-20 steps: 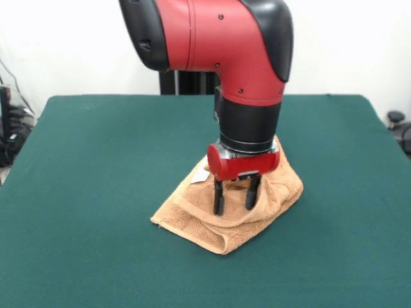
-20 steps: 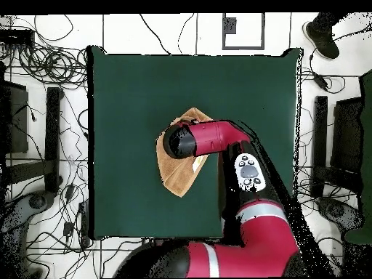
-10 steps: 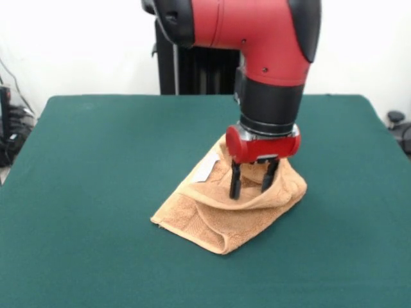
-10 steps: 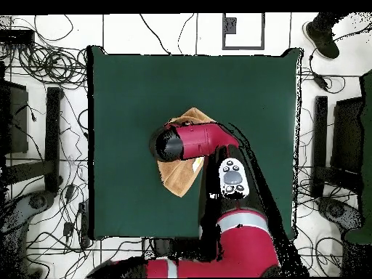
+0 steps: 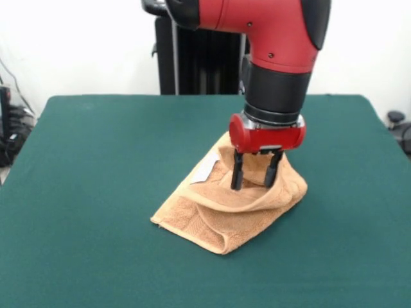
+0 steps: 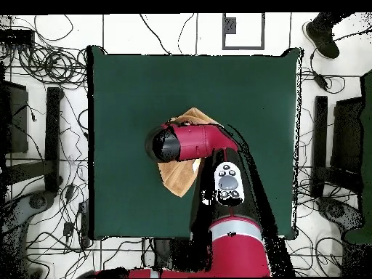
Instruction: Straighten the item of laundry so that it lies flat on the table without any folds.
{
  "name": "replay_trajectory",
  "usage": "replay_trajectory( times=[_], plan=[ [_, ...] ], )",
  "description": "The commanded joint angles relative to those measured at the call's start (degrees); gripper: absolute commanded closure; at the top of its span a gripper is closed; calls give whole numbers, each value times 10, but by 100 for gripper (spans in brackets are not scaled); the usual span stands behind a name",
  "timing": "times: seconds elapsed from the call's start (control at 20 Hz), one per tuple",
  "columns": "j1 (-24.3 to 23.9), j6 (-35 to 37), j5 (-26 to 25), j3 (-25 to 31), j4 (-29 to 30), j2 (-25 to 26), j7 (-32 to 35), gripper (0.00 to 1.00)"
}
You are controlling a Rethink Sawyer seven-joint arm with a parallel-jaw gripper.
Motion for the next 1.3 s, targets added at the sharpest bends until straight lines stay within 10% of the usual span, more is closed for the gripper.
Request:
replay_trajectory(
  times=[0.05,1.3],
  plan=[
    [24,40,36,-10,47,33,144,0],
    [-49,-82,123,56,113,92,134,0]
  ],
)
